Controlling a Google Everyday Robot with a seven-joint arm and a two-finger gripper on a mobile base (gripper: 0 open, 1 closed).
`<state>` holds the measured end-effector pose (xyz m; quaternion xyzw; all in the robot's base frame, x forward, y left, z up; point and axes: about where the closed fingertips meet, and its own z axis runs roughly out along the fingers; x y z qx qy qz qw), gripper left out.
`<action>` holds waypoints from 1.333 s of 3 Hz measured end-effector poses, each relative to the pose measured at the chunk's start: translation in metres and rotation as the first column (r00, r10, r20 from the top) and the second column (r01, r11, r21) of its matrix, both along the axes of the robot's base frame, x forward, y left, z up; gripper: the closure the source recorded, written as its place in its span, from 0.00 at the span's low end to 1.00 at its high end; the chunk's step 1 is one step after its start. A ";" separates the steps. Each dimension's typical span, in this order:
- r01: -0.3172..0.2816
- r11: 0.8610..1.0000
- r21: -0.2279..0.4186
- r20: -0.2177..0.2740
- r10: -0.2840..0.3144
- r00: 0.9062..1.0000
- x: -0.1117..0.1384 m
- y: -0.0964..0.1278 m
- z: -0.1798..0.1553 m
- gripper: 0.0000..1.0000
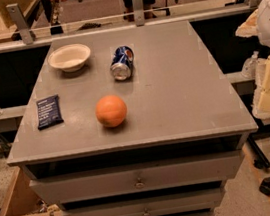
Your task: Place pepsi can upright
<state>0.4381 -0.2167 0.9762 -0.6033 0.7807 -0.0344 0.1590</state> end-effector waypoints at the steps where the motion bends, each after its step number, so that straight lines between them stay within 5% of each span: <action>1: 0.000 1.000 0.000 0.000 0.000 1.000 0.000 0.000 0.000 0.00; 3: 0.079 0.994 0.073 0.039 -0.082 0.996 0.050 0.016 0.025 0.00; 4: 0.201 0.974 0.106 0.010 -0.204 0.979 0.086 0.024 0.029 0.00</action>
Offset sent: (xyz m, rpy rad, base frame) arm 0.0500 0.0142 0.0228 0.0850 -0.0281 -0.0507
